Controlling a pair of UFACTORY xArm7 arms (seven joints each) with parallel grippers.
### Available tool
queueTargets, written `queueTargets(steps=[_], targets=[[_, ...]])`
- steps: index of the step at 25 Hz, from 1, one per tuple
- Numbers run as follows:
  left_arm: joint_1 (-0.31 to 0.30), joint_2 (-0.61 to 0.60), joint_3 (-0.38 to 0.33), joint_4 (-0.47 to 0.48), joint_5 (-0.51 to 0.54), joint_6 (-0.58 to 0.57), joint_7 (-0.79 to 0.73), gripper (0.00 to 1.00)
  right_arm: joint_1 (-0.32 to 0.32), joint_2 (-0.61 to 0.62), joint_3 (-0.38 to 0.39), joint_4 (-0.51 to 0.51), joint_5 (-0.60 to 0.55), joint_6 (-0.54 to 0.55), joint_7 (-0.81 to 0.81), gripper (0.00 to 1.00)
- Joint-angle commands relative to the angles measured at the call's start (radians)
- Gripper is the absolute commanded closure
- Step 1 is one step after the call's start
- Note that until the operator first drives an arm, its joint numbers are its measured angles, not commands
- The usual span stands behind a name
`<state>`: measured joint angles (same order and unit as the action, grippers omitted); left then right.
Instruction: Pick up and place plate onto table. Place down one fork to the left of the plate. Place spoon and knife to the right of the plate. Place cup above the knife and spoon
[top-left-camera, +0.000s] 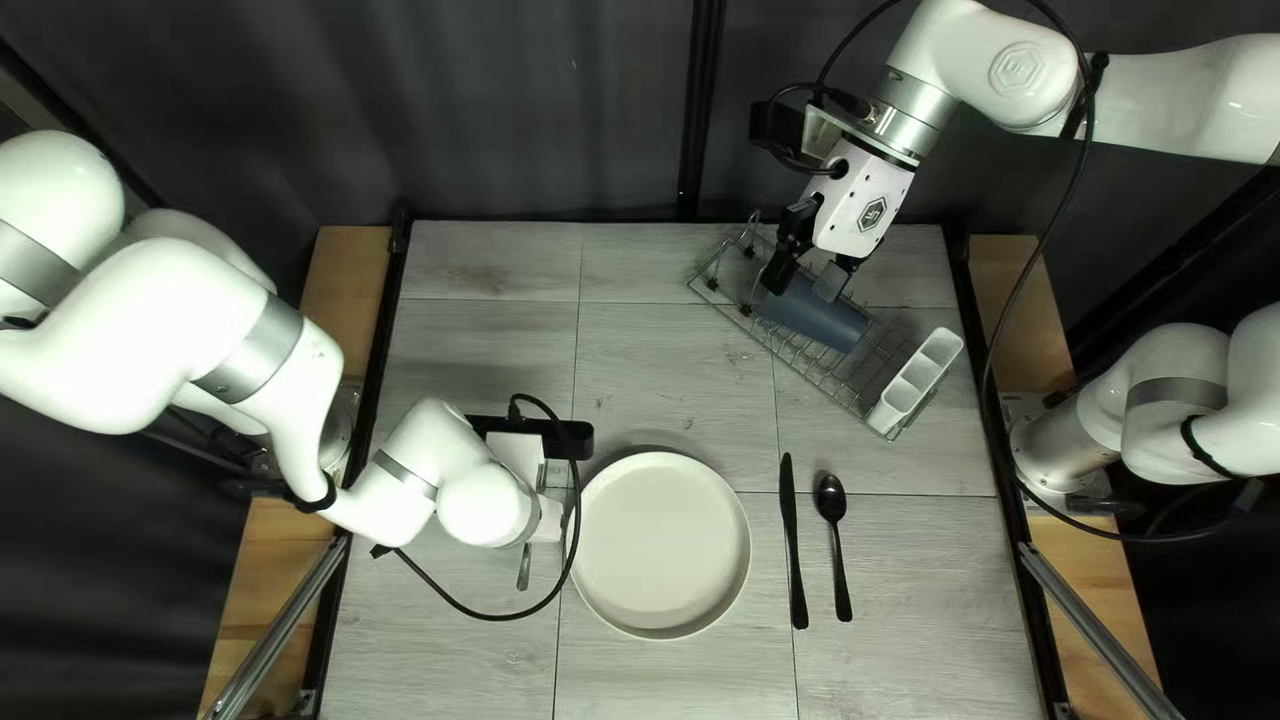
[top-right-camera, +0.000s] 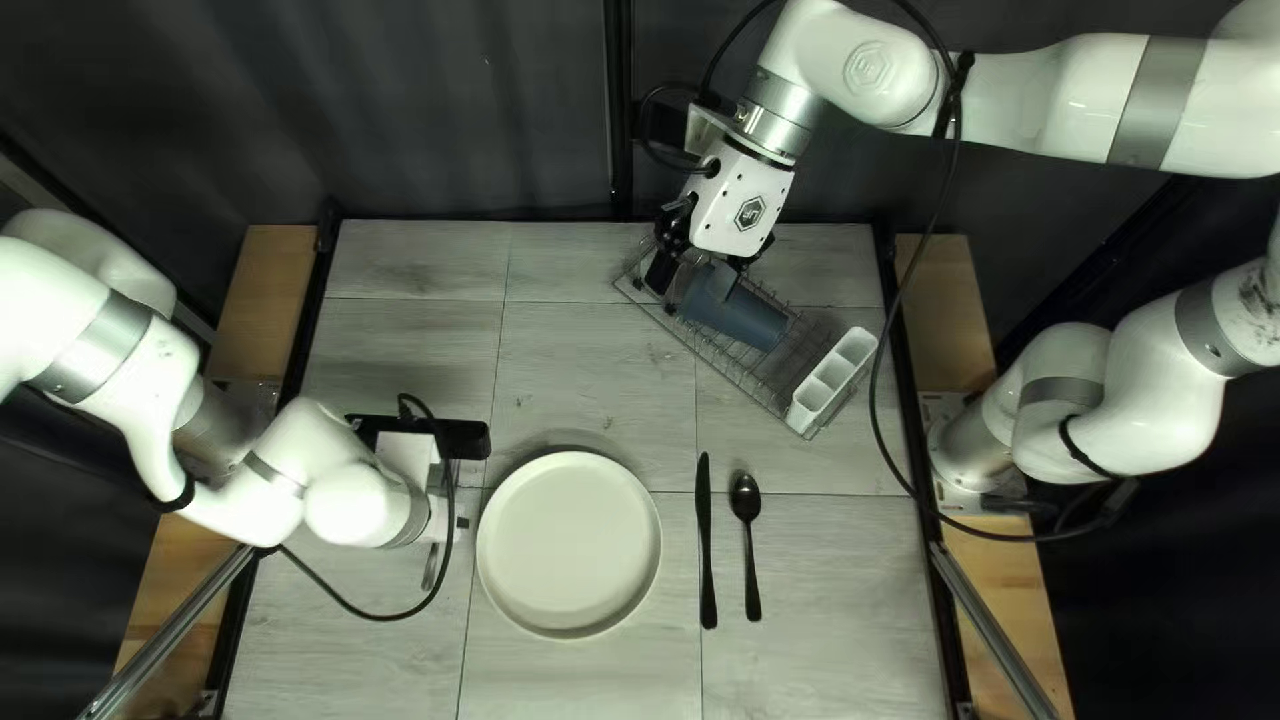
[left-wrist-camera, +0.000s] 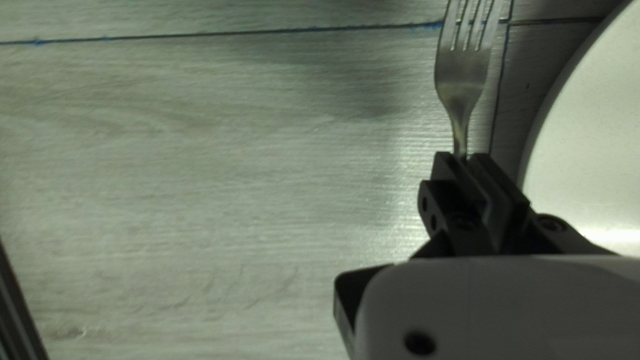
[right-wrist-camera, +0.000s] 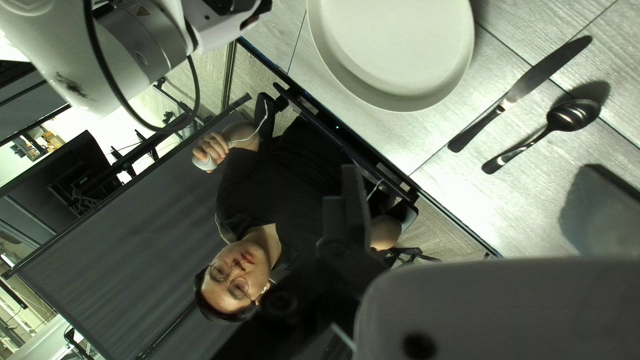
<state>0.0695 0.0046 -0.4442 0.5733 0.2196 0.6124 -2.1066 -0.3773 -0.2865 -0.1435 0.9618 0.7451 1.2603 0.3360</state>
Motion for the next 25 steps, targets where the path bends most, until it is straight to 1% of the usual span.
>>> queueTargets(steps=[1,5,13,14,15,16,20,21,22,23,25], targets=[[0.003,0.014,0.005,-0.006,0.035,-0.020,-0.011,1.00,0.000,0.000,0.000,0.000,0.000,0.000,0.000,0.00],[0.002,0.020,0.006,-0.017,0.064,-0.033,-0.029,1.00,0.000,0.000,0.000,0.000,0.000,0.000,0.000,0.00],[0.005,0.048,0.020,-0.052,0.134,-0.103,-0.093,1.00,0.000,0.000,0.000,0.000,0.000,0.000,0.000,0.00],[0.006,0.047,0.020,-0.056,0.136,-0.107,-0.093,0.82,0.000,0.000,0.000,0.000,0.000,0.000,0.000,0.00],[0.007,0.049,0.020,-0.057,0.133,-0.108,-0.089,0.16,0.000,0.000,0.000,0.000,0.000,0.000,0.000,0.00],[0.009,0.046,0.022,-0.064,0.133,-0.114,-0.086,0.00,0.000,0.000,0.000,0.000,0.000,0.000,0.000,0.00],[0.007,-0.004,0.020,-0.097,0.107,-0.111,-0.071,0.00,0.000,0.000,0.000,0.000,0.000,0.000,0.000,0.00],[0.000,-0.050,0.022,-0.098,0.062,-0.069,-0.031,0.00,0.000,0.000,0.000,0.000,0.000,0.000,0.000,0.00],[-0.006,-0.073,0.026,-0.093,0.039,-0.040,-0.007,0.00,0.000,0.000,0.000,0.000,0.000,0.000,0.000,0.00],[-0.017,-0.114,0.036,-0.076,0.005,0.021,0.034,0.00,0.000,0.000,0.000,0.000,0.000,0.000,0.000,0.00],[-0.027,-0.159,0.046,-0.041,-0.021,0.110,0.083,0.00,0.000,0.000,0.000,0.000,0.000,0.000,0.000,0.00]])
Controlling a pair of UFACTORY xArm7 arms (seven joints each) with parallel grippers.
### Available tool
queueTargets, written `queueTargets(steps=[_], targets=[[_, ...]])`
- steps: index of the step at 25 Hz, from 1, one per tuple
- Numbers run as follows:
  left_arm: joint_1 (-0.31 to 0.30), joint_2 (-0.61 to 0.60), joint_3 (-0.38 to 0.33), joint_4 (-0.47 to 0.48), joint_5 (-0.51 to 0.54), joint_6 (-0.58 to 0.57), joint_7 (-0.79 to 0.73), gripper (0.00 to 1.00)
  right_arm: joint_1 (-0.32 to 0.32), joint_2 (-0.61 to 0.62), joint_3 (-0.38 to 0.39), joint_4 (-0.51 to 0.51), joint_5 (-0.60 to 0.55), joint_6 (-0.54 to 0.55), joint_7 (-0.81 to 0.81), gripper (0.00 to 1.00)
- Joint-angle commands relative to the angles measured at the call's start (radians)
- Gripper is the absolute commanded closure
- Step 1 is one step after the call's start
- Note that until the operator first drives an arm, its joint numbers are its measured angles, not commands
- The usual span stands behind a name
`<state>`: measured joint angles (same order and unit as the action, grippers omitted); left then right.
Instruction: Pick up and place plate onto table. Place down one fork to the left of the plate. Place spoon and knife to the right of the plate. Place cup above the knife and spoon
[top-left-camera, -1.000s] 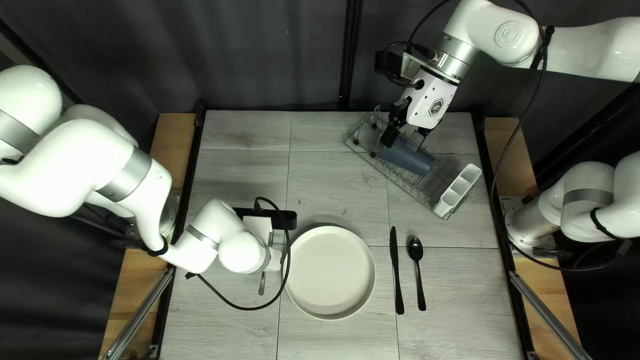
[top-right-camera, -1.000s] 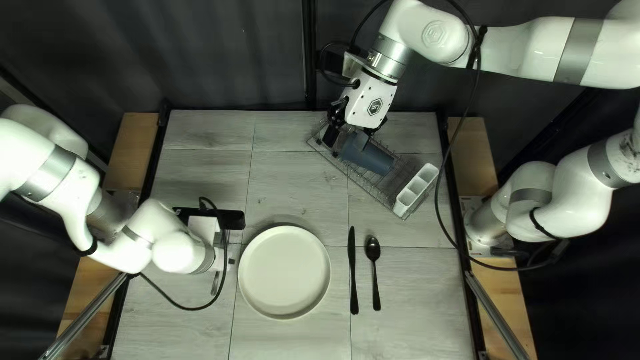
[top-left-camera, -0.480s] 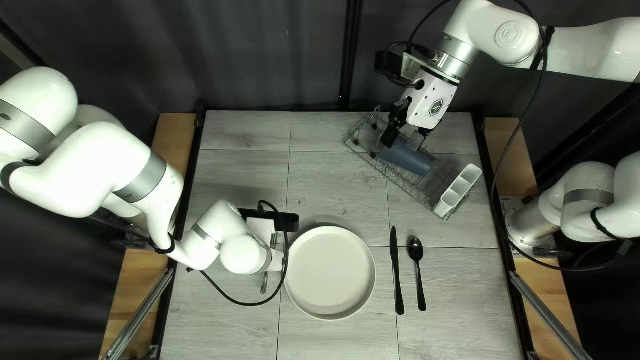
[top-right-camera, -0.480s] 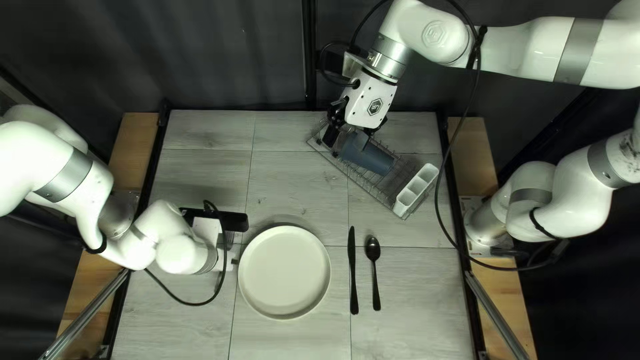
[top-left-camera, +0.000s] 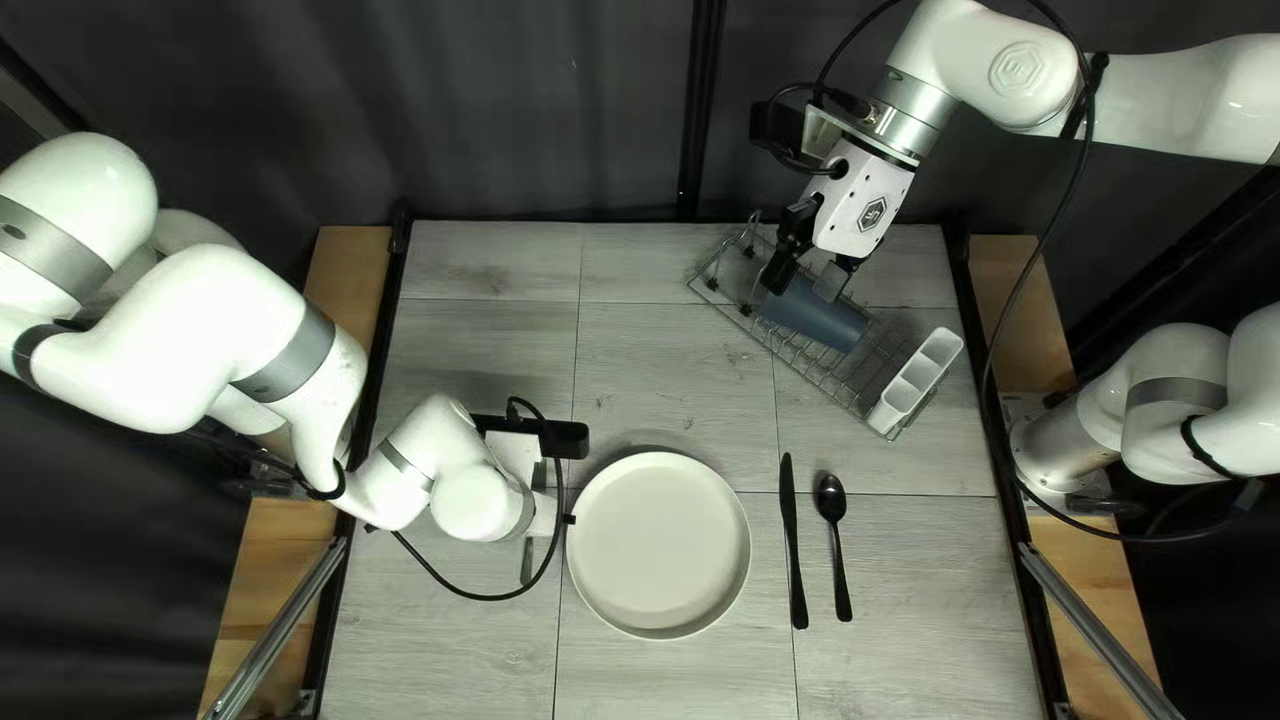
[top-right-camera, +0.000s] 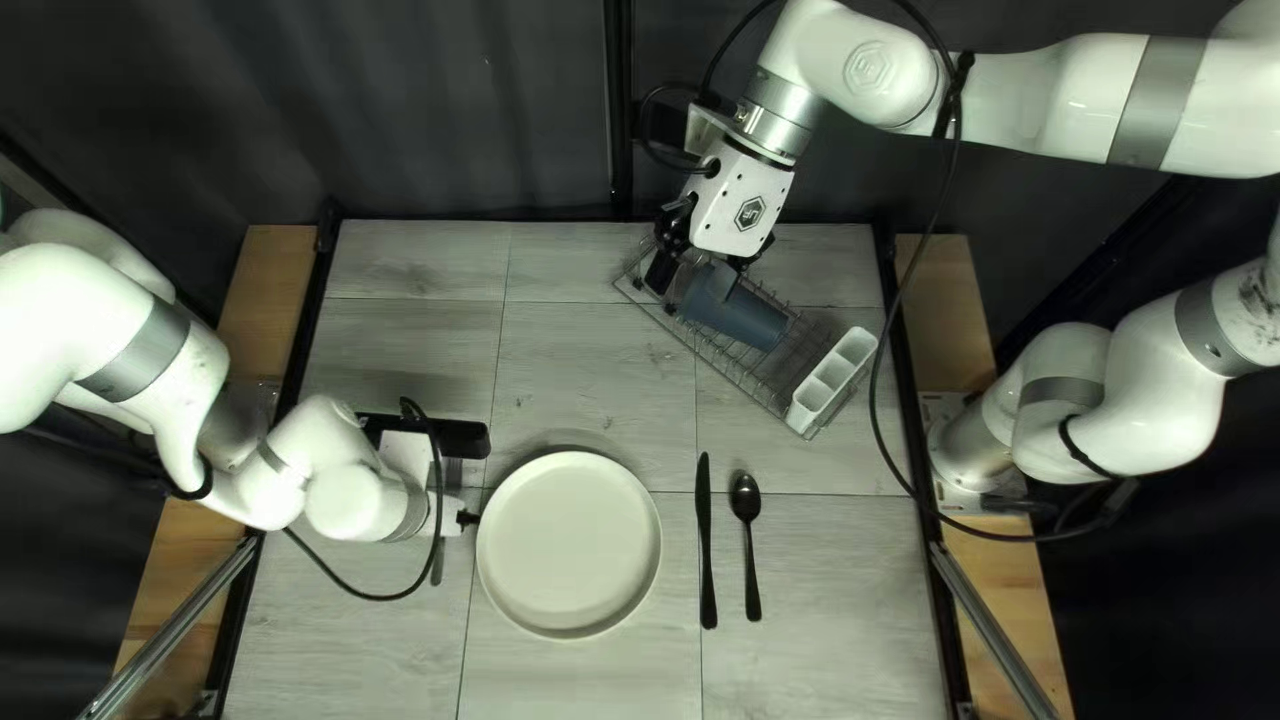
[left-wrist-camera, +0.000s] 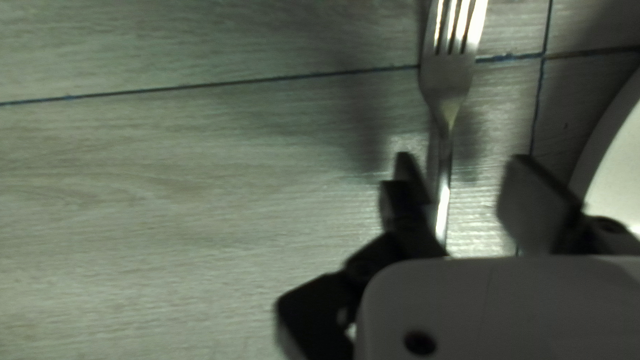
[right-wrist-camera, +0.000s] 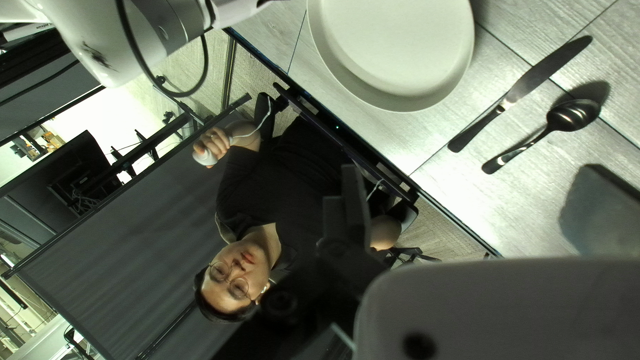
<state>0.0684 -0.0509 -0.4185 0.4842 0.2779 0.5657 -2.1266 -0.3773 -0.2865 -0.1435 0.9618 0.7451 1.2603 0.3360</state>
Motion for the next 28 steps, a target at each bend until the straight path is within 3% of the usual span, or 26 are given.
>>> queueTargets(steps=[1,5,16,20,23,24,28], targets=[[-0.031,-0.127,0.028,0.090,-0.089,0.234,0.141,0.00,0.000,0.000,0.000,0.000,0.000,0.000,0.000,0.00],[-0.058,-0.193,0.036,0.240,-0.098,0.496,0.280,0.00,0.000,0.000,0.000,0.000,0.000,0.000,0.000,0.00],[-0.057,-0.199,0.047,0.239,-0.116,0.496,0.292,0.00,0.000,0.000,0.000,0.000,0.000,0.000,0.000,0.00],[-0.110,-0.402,0.129,0.204,-0.142,0.632,0.546,0.00,0.000,0.000,0.000,0.000,0.000,0.000,0.000,0.00],[-0.221,-0.640,0.265,0.144,-0.120,0.739,0.943,0.00,0.000,0.000,0.000,0.000,0.000,0.000,0.000,0.00],[-0.231,-0.674,0.288,0.146,-0.112,0.755,1.004,0.00,0.000,0.000,0.000,0.000,0.000,0.000,0.000,0.00],[-0.231,-0.674,0.288,0.146,-0.112,0.755,1.004,0.00,0.000,0.000,0.000,0.000,0.000,0.000,0.000,0.00]])
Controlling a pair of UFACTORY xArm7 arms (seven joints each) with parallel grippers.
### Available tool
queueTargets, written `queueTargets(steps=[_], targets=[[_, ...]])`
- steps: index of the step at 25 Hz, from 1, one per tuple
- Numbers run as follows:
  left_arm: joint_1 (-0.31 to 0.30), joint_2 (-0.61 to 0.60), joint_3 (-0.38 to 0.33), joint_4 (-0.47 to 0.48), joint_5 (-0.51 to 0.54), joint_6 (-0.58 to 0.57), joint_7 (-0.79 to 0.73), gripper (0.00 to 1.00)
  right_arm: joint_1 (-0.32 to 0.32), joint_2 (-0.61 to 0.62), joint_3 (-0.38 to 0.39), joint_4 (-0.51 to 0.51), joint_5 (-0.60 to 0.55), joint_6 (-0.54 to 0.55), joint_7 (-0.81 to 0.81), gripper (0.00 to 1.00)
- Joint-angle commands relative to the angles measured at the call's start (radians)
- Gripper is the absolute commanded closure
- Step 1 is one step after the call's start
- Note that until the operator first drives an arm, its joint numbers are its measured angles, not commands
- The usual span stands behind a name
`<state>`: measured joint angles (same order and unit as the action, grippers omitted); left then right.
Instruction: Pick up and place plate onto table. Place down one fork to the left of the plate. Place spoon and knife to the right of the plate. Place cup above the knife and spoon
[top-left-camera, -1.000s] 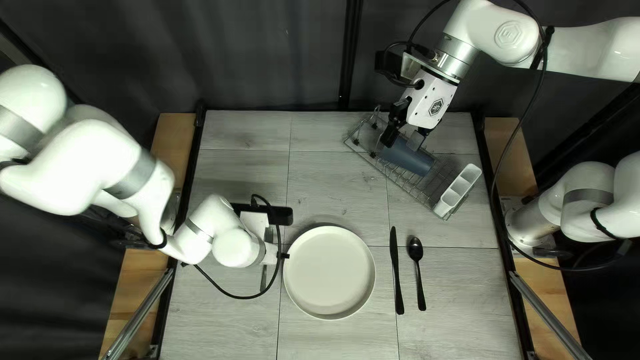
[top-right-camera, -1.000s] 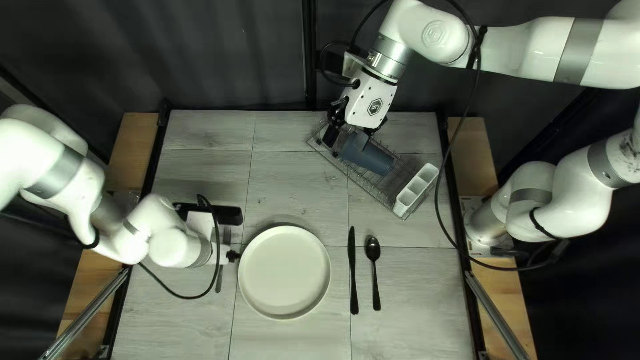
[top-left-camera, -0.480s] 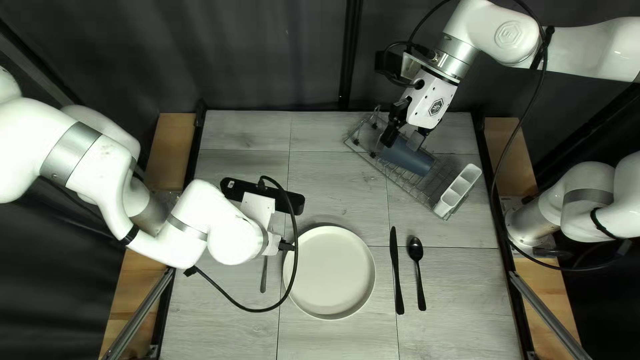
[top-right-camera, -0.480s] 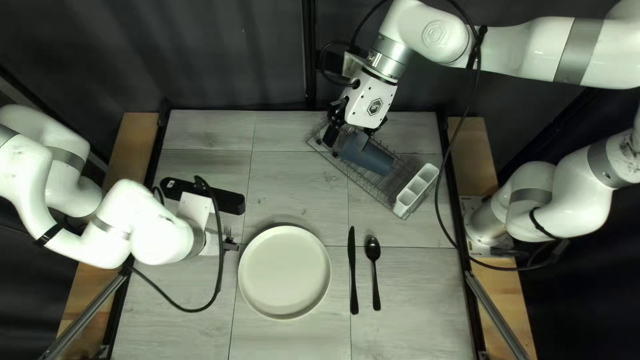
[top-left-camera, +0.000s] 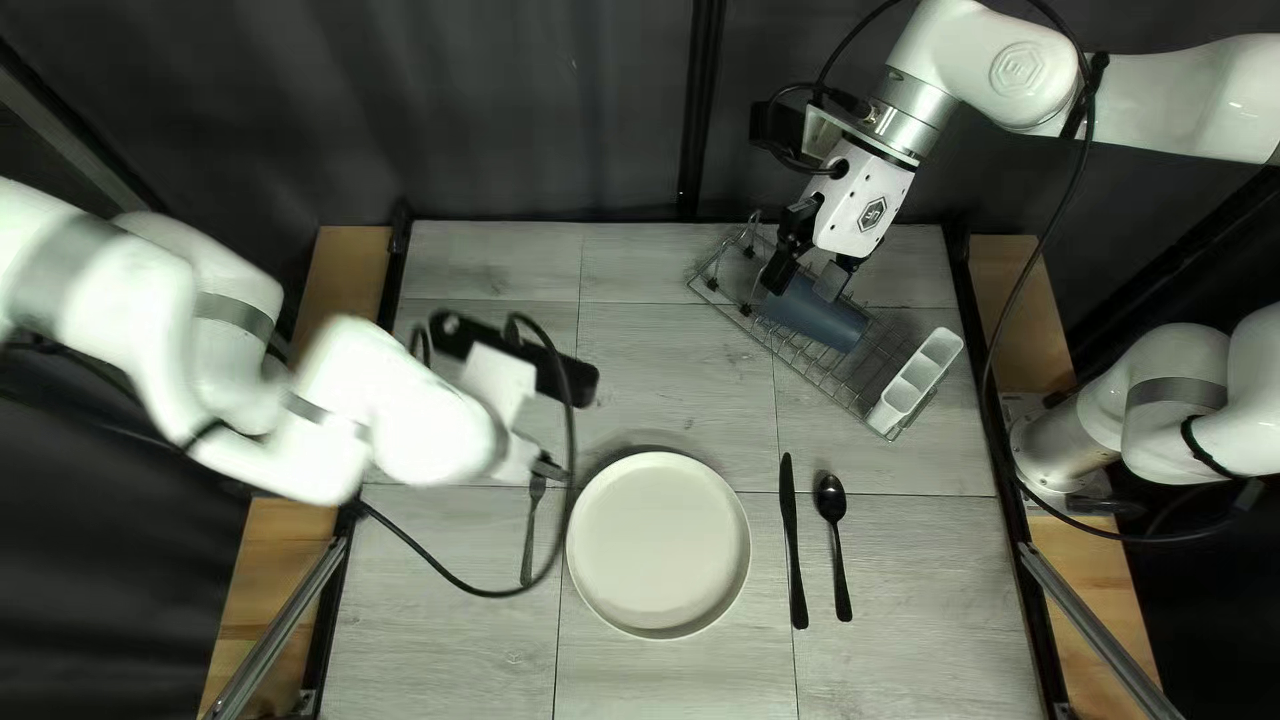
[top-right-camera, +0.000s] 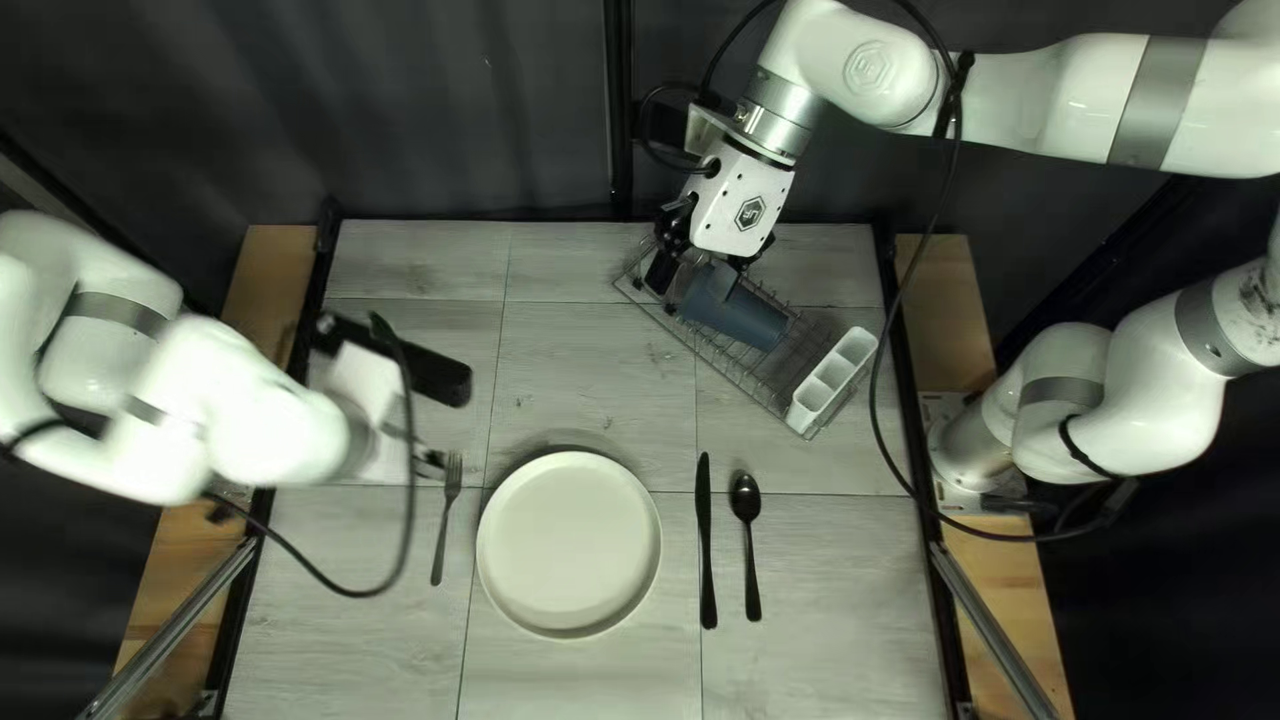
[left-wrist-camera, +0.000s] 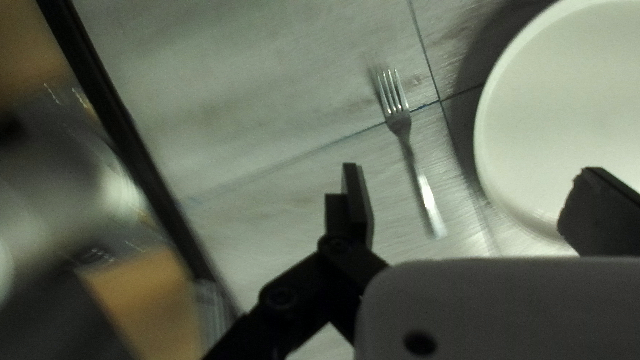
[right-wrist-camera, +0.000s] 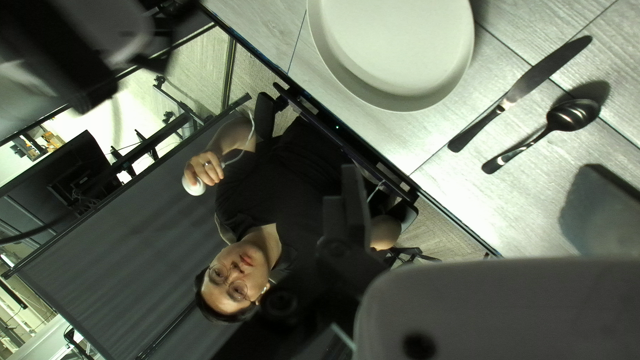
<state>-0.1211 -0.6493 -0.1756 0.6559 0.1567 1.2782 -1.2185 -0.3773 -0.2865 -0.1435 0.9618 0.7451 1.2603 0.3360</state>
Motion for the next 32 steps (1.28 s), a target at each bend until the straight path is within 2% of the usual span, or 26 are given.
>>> queueTargets(steps=[1,9,10,12,15,17,23,27,30,32], targets=[[-0.042,-0.075,0.045,-0.026,0.009,0.043,0.095,0.00,0.000,0.000,0.000,0.000,0.000,0.000,0.000,0.00],[-0.042,-0.075,0.045,-0.026,0.009,0.043,0.095,0.00,0.000,0.000,0.000,0.000,0.000,0.000,0.000,0.00],[-0.041,-0.109,0.062,-0.027,0.005,0.069,0.112,0.00,0.000,0.000,0.000,0.000,0.000,0.000,0.000,0.00],[-0.056,-0.176,0.090,-0.013,0.026,0.136,0.190,0.00,0.000,0.000,0.000,0.000,0.000,0.000,0.000,0.00],[-0.103,-0.304,0.169,0.036,0.063,0.274,0.386,0.00,0.000,0.000,0.000,0.000,0.000,0.000,0.000,0.00],[-0.123,-0.348,0.193,0.059,0.075,0.321,0.467,0.00,0.000,0.000,0.000,0.000,0.000,0.000,0.000,0.00],[-0.130,-0.358,0.198,0.063,0.077,0.331,0.483,0.00,0.000,0.000,0.000,0.000,0.000,0.000,0.000,0.00],[-0.130,-0.358,0.198,0.063,0.077,0.331,0.483,0.00,-0.031,-0.026,0.023,0.063,-0.184,0.090,0.077,0.00],[-0.130,-0.358,0.198,0.063,0.077,0.331,0.483,0.00,-0.052,-0.028,0.052,0.122,-0.375,0.183,0.126,0.00],[-0.130,-0.358,0.198,0.063,0.077,0.331,0.483,0.00,-0.058,-0.042,0.061,0.123,-0.417,0.212,0.160,0.00]])
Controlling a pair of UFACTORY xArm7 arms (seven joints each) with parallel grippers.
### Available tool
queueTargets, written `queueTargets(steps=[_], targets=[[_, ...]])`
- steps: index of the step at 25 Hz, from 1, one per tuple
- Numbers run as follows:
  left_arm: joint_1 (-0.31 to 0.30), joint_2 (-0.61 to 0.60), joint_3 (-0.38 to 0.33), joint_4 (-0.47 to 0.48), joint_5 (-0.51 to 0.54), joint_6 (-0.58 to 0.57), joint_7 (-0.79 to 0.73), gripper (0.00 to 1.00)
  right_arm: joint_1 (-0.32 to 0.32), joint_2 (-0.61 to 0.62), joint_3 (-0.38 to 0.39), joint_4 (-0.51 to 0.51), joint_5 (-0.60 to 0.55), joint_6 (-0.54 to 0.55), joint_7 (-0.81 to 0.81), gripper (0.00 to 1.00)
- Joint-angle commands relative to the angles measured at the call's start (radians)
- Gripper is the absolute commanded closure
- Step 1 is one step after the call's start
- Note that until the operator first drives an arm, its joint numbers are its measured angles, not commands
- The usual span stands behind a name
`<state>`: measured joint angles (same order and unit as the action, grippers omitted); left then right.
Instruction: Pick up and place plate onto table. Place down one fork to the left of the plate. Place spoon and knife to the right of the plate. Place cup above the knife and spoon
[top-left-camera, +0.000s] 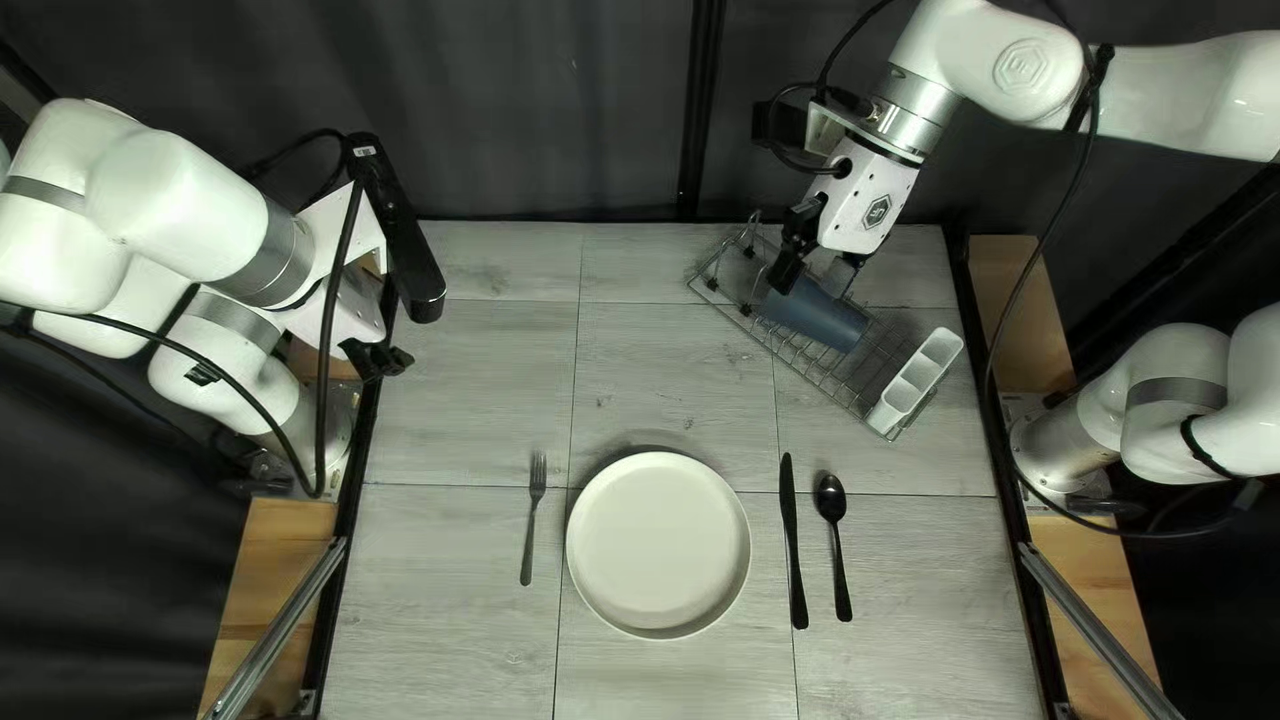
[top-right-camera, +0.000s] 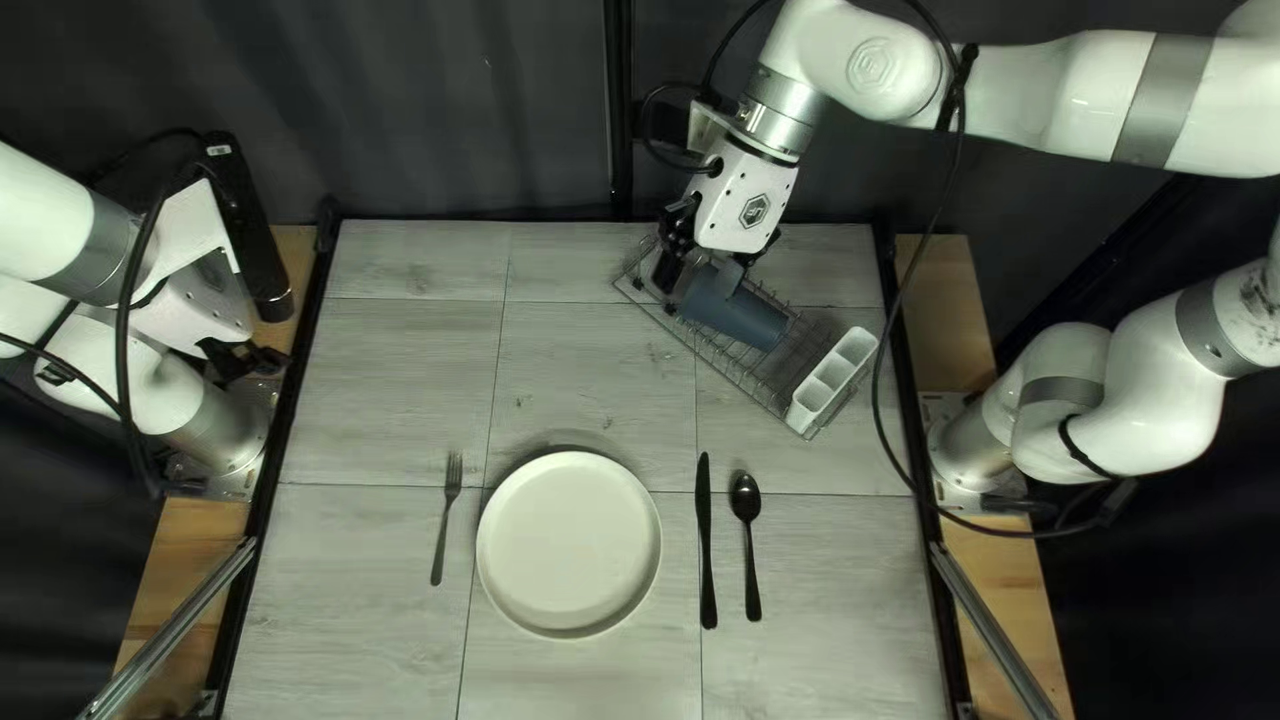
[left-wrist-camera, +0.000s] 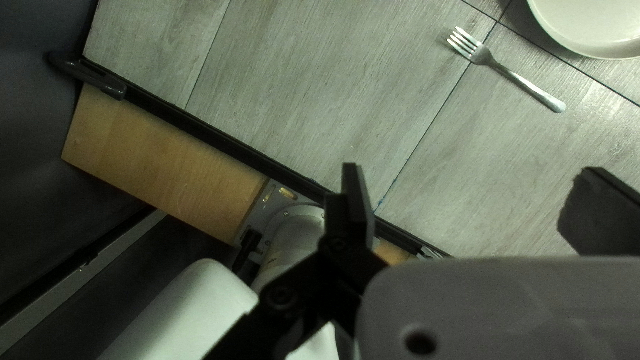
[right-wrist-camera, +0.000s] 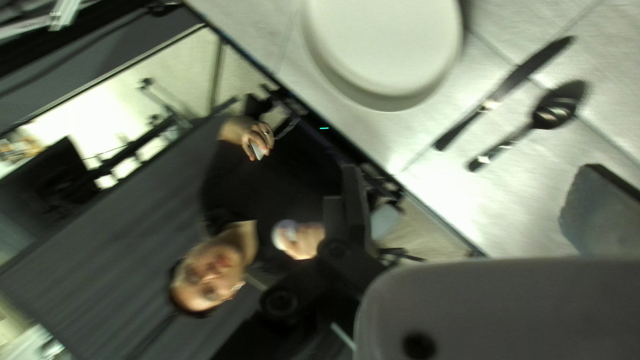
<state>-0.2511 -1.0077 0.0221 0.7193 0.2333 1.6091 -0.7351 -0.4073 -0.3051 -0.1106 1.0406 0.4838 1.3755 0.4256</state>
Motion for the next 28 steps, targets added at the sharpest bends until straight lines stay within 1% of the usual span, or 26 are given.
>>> queueTargets(steps=[1,8,9,10,11,12,13,14,15,23,25,26,27,28], targets=[[0.000,0.000,0.000,0.000,0.000,0.000,0.000,0.00,-0.028,-0.027,0.029,0.043,-0.159,0.099,0.078,0.00],[0.000,0.000,0.000,0.000,0.000,0.000,0.000,0.00,-0.028,-0.027,0.029,0.043,-0.159,0.099,0.078,0.00],[0.000,0.000,0.000,0.000,0.000,0.000,0.000,0.00,-0.022,-0.029,0.047,0.025,-0.194,0.075,0.065,0.00],[0.000,0.000,0.000,0.000,0.000,0.000,0.000,0.00,-0.020,-0.030,0.053,0.021,-0.207,0.069,0.064,0.00],[0.000,0.000,0.000,0.000,0.000,0.000,0.000,0.00,-0.025,-0.040,0.082,0.001,-0.297,0.037,0.082,0.00],[0.000,0.000,0.000,0.000,0.000,0.000,0.000,0.00,-0.026,-0.050,0.094,-0.018,-0.337,0.012,0.078,0.00],[0.000,0.000,0.000,0.000,0.000,0.000,0.000,0.00,-0.029,-0.073,0.108,-0.086,-0.420,-0.072,0.054,0.00],[0.000,0.000,0.000,0.000,0.000,0.000,0.000,0.00,-0.032,-0.089,0.115,-0.130,-0.474,-0.118,0.049,0.00],[0.000,0.000,0.000,0.000,0.000,0.000,0.000,0.00,-0.038,-0.093,0.116,-0.147,-0.499,-0.126,0.052,0.00],[0.000,0.000,0.000,0.000,0.000,0.000,0.000,0.00,-0.038,-0.093,0.116,-0.147,-0.499,-0.126,0.052,0.00],[0.000,0.000,0.000,0.000,0.000,0.000,0.000,0.00,-0.034,-0.128,0.123,-0.222,-0.532,-0.200,0.025,0.00],[0.000,0.000,0.000,0.000,0.000,0.000,0.000,0.00,-0.031,-0.164,0.111,-0.293,-0.541,-0.268,-0.017,0.00],[0.000,0.000,0.000,0.000,0.000,0.000,0.000,0.00,-0.030,-0.187,0.107,-0.342,-0.548,-0.311,-0.031,0.00],[0.000,0.000,0.000,0.000,0.000,0.000,0.000,0.00,-0.028,-0.221,0.104,-0.415,-0.562,-0.381,-0.050,0.00]])
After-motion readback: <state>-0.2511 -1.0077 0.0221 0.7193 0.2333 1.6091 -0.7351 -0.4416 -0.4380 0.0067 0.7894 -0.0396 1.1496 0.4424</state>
